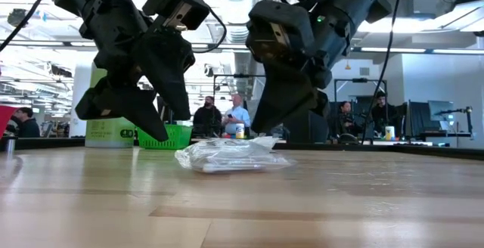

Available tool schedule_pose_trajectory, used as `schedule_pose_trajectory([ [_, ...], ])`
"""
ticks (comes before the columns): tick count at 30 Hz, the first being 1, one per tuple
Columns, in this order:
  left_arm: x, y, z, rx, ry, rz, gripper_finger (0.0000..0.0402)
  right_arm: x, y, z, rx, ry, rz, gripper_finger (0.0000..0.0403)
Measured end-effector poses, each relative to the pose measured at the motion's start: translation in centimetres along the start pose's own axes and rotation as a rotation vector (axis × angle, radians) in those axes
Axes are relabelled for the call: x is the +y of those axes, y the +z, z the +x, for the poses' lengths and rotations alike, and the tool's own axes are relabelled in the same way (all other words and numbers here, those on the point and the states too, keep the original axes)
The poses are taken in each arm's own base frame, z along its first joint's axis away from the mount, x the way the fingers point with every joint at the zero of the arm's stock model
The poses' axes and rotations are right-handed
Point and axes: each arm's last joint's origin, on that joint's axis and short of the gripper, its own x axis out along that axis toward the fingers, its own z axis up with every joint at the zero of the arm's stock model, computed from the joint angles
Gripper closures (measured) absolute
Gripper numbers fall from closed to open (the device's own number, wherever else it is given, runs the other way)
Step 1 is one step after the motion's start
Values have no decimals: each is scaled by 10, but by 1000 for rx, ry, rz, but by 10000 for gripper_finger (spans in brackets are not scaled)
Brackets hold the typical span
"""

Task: Pick & Place Travel size toiletries
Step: Put the cotton pack into the right red bin

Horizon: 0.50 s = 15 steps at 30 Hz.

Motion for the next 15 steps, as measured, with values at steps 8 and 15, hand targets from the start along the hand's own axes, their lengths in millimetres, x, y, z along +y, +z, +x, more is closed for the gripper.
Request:
schedule_pose_trajectory([
  [8,1,0,0,-3,9,-18,238,-4,4,1,-16,-23,13,403],
  [15,1,0,0,-3,11,-45,233,-5,-4,11,33,-51,14,403],
])
